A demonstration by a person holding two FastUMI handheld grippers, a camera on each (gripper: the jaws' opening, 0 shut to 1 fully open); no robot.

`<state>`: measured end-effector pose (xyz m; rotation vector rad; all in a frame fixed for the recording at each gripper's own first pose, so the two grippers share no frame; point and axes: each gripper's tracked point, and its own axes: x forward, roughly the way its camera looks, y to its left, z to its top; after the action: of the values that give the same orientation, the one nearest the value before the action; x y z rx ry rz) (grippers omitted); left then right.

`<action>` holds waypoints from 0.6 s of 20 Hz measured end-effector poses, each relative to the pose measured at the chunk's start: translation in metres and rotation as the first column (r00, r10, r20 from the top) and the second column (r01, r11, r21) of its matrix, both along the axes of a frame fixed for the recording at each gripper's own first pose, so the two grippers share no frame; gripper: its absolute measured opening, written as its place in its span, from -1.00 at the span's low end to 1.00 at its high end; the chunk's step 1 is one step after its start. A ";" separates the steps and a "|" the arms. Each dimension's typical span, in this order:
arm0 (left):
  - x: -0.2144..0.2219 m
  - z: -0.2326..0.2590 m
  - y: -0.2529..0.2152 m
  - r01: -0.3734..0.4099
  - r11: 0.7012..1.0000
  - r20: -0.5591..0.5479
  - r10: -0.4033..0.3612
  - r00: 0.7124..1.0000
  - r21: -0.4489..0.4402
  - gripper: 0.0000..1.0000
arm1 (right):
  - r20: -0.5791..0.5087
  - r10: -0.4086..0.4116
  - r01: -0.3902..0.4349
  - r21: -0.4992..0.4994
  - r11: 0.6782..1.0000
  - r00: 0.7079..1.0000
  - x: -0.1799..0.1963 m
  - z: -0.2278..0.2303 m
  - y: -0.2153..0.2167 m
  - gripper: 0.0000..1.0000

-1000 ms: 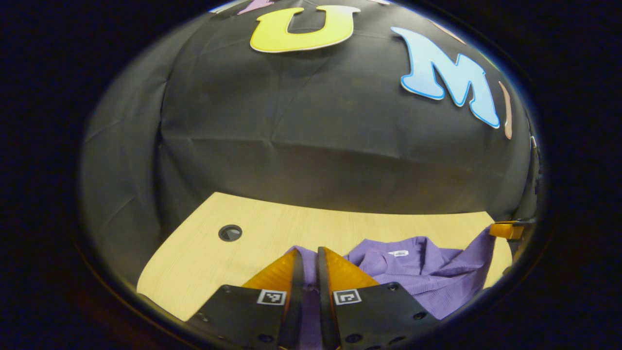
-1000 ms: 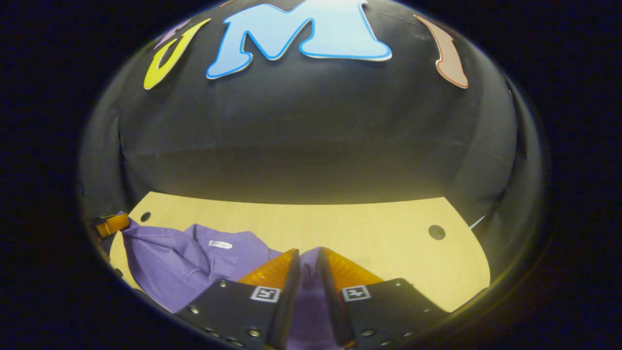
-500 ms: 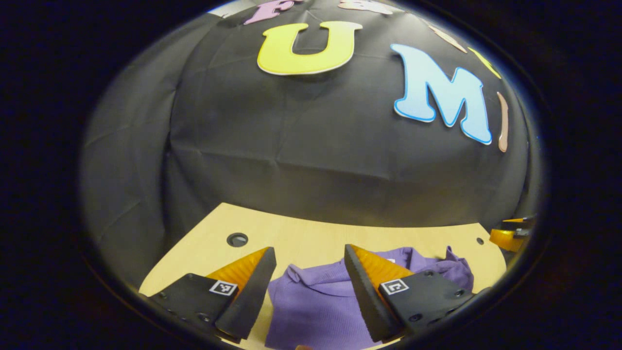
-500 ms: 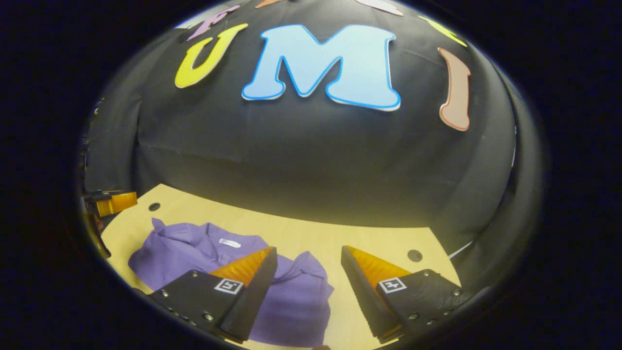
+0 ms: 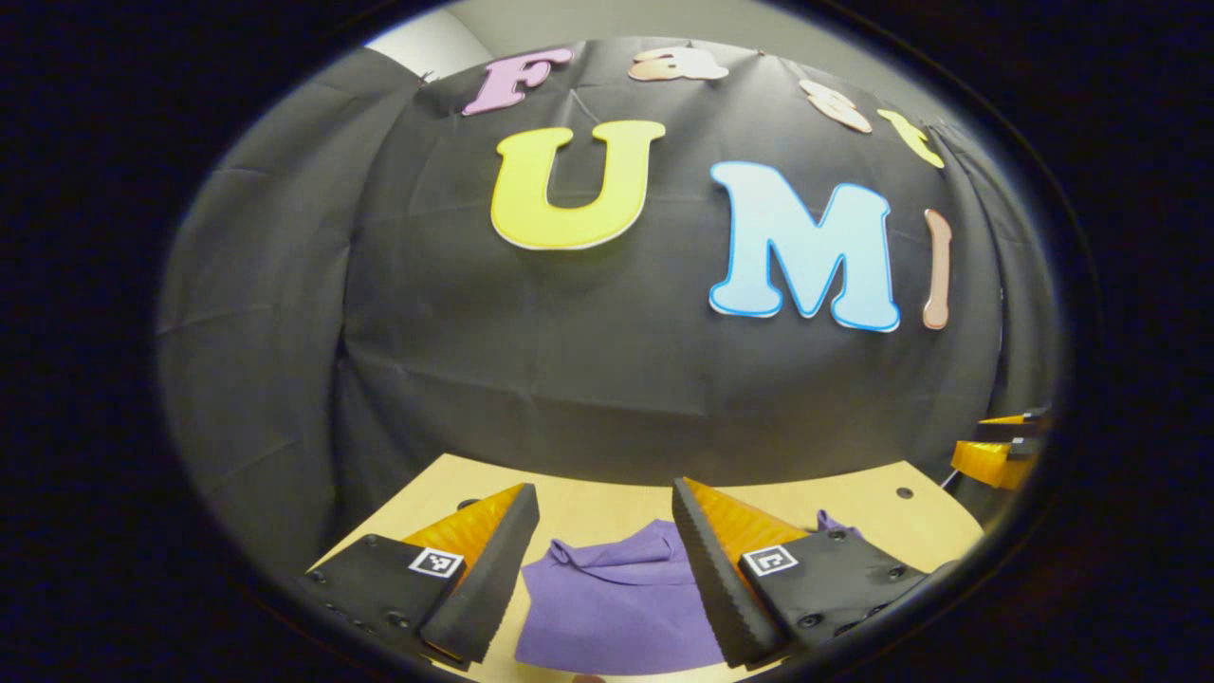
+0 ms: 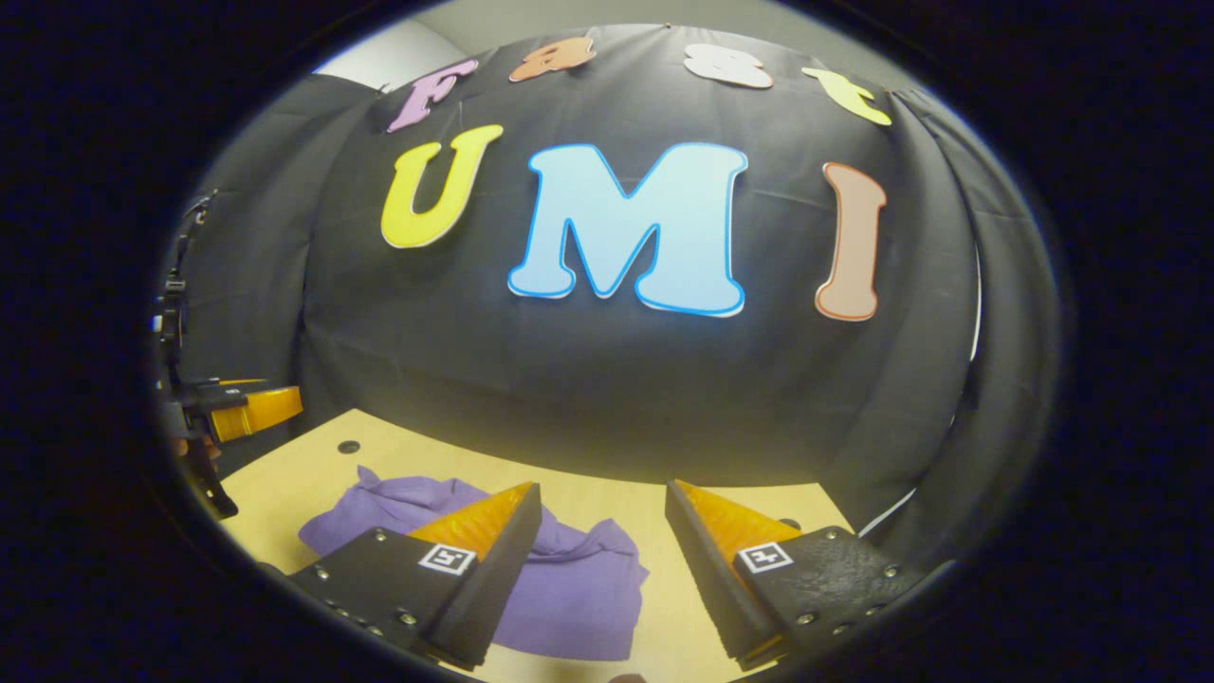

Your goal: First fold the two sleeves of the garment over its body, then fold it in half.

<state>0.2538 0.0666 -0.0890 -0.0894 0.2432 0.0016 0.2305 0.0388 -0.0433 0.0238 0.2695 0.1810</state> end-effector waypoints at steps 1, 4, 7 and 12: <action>-0.010 0.008 -0.003 -0.006 1.000 0.022 0.006 1.000 0.006 0.82 | 0.015 0.006 -0.007 0.008 1.000 1.000 -0.010 0.004 -0.001 0.70; -0.041 0.028 -0.016 -0.009 1.000 0.071 0.008 0.997 0.022 0.82 | 0.053 0.006 -0.007 0.026 1.000 0.999 -0.033 0.014 -0.011 0.70; -0.066 0.042 -0.031 0.011 1.000 0.102 -0.012 0.995 0.008 0.76 | 0.076 -0.006 0.005 0.023 1.000 0.997 -0.056 0.020 -0.024 0.70; -0.096 0.063 -0.043 0.051 0.998 0.155 -0.057 0.986 0.043 0.76 | 0.109 -0.061 0.056 0.056 0.997 0.992 -0.082 0.036 -0.036 0.70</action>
<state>0.1573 0.0232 -0.0265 -0.0434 0.0886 -0.0548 0.1485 0.0031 -0.0073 0.0735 0.1528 0.1305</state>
